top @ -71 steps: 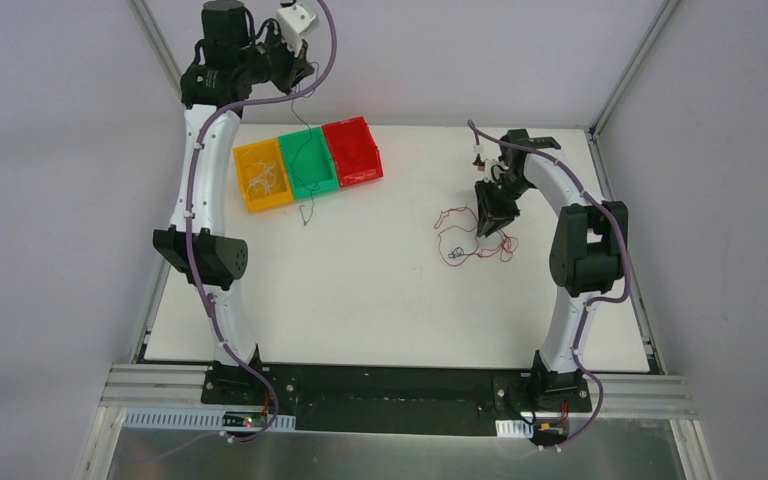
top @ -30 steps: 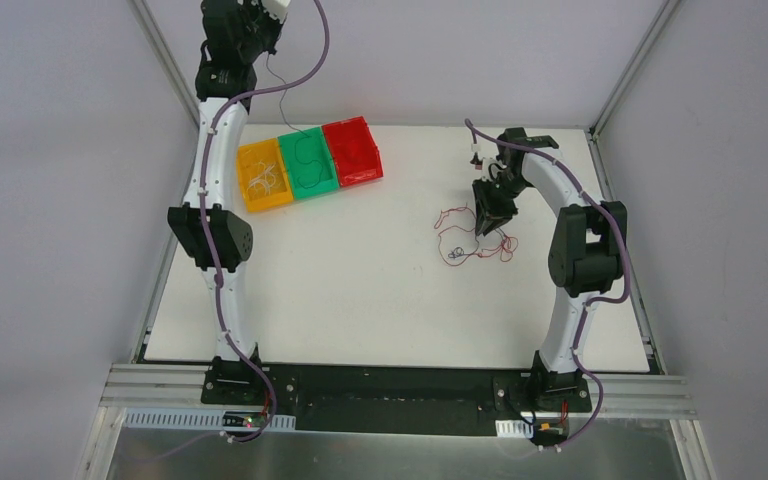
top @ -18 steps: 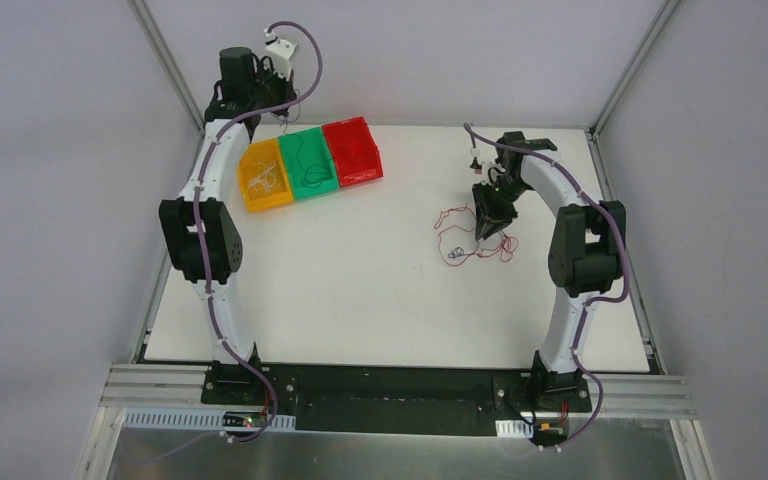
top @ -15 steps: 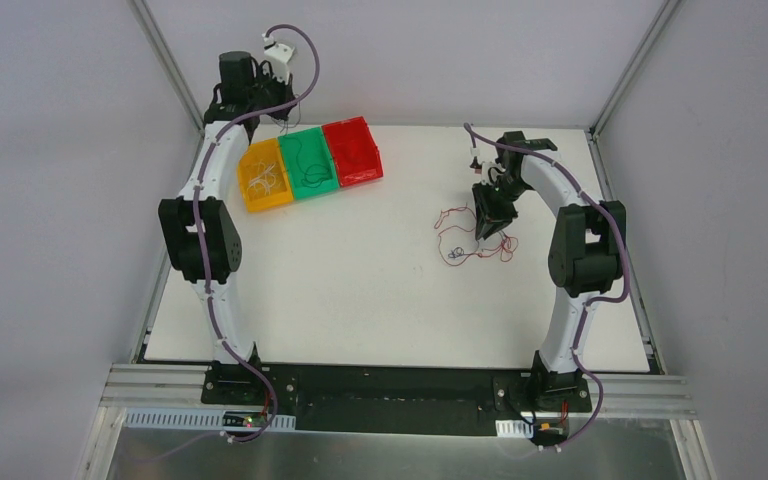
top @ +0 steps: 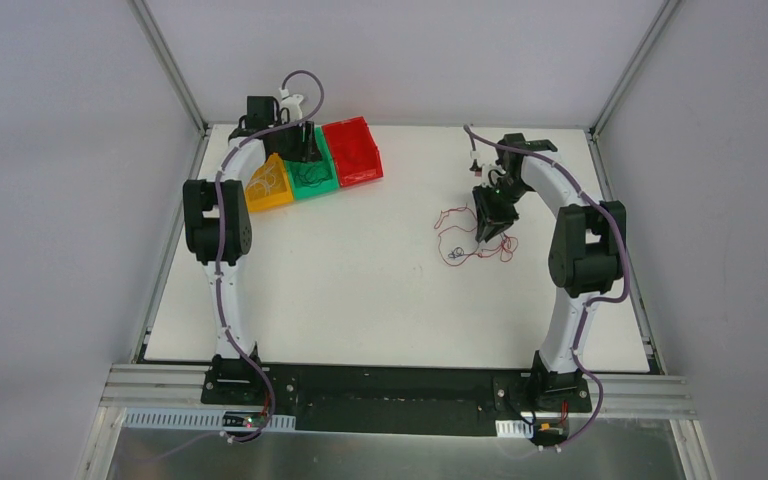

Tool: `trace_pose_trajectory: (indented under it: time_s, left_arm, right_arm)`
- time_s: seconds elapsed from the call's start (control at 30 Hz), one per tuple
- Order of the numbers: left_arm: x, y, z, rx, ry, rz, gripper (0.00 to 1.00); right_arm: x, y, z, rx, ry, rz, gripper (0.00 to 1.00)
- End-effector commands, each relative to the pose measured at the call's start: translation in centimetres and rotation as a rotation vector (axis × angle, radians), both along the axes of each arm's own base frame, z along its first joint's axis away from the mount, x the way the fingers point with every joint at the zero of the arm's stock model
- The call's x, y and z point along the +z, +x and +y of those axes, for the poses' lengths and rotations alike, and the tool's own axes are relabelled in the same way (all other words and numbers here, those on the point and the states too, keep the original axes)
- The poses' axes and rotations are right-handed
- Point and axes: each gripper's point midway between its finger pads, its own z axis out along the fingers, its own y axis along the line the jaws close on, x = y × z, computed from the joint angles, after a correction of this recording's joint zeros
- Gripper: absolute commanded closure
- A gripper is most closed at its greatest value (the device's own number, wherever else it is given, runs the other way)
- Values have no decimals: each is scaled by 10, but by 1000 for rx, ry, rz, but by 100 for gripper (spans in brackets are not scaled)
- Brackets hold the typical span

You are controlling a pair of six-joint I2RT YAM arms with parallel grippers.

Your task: Untangle the cables

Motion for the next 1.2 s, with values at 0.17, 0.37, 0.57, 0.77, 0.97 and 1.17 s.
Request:
trace_pose_trajectory:
  time_s: [0.17, 0.37, 0.57, 0.77, 0.97, 1.17]
  left_arm:
    - [140, -22, -6, -54, 14, -222, 13]
    - [172, -63, -7, -181, 134, -312, 1]
    - [169, -95, -9, -240, 176, -320, 1]
    - [162, -115, -21, -279, 161, -301, 1]
    - [166, -132, -37, -328, 97, -291, 6]
    - [147, -176, -82, -510, 7, -252, 6]
  right_arm:
    - [28, 14, -20, 15, 8, -117, 64]
    - [-1, 36, -54, 84, -166, -148, 41]
    - [-27, 39, -57, 70, -183, -70, 43]
    - [-54, 54, -46, 75, -172, -66, 55]
    - [-23, 41, -9, 116, 14, -102, 100]
    - [74, 33, 66, 171, 320, -350, 100]
